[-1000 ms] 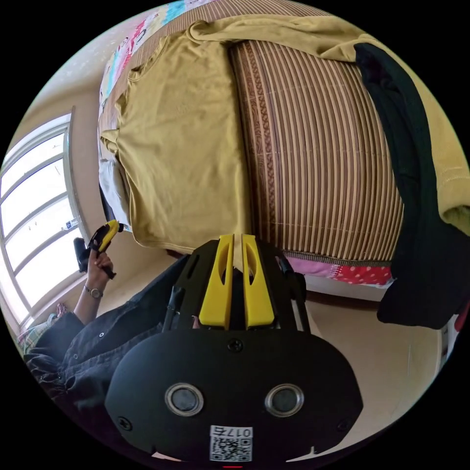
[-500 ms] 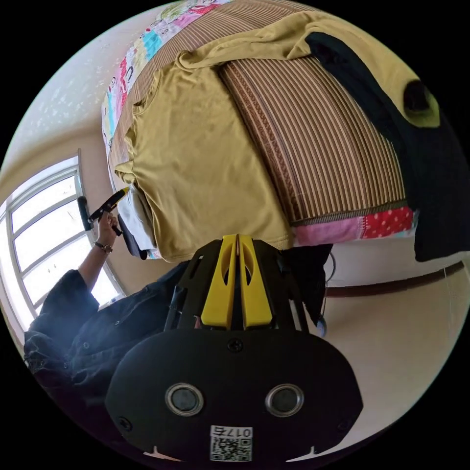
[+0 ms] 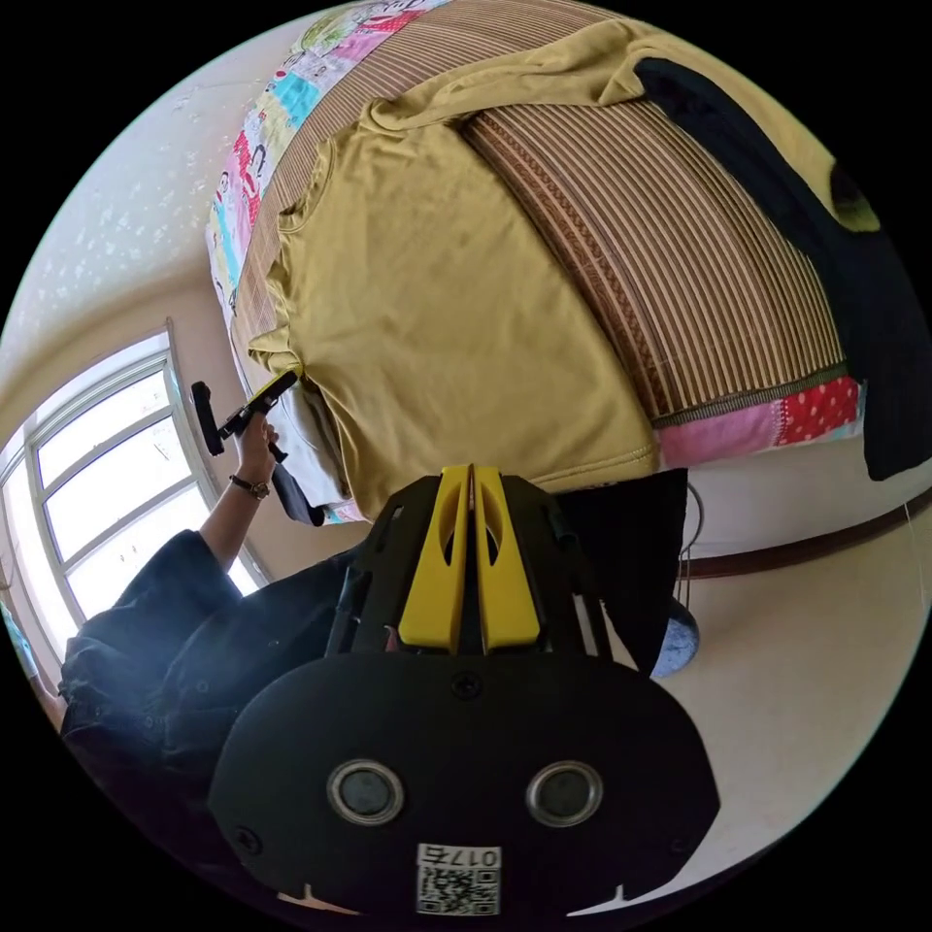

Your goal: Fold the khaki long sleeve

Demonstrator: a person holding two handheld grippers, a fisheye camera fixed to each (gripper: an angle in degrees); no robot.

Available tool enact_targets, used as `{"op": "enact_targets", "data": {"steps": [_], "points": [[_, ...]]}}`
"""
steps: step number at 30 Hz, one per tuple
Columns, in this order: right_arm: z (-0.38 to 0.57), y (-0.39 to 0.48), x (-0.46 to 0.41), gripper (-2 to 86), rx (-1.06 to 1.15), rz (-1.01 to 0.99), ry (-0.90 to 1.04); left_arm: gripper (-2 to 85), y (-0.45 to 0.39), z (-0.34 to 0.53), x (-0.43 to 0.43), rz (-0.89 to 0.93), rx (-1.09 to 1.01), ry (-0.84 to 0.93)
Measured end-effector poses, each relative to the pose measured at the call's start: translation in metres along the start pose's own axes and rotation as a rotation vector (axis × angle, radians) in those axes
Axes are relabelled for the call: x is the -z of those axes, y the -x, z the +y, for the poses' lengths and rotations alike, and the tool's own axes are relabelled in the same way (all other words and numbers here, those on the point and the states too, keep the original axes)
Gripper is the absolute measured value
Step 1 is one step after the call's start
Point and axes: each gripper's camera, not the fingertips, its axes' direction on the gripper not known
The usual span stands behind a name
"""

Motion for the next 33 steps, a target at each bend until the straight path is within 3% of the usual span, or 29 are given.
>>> {"op": "enact_targets", "data": {"steps": [9,18,22,26,30,33], "points": [[0.002,0.036,-0.005,0.4,0.07,-0.006,0.007,1.9,0.026,0.057,0.011,0.145,0.089,-0.041],[0.002,0.056,-0.007,0.3,0.123,-0.03,0.012,1.2,0.093,0.164,0.133,0.612,0.15,-0.402],[-0.003,0.074,-0.015,0.4,0.169,-0.032,0.031,1.1,0.149,0.228,0.193,0.891,0.095,-0.655],[-0.011,0.091,-0.03,0.5,0.212,-0.05,0.065,1.0,0.209,0.296,0.256,0.869,0.099,-0.851],[-0.016,0.096,-0.036,0.6,0.221,-0.143,0.059,1.2,0.253,0.332,0.302,0.797,0.132,-0.924],[-0.016,0.091,-0.035,0.7,0.213,-0.2,0.044,1.3,0.273,0.325,0.328,0.848,0.112,-0.949]]}}
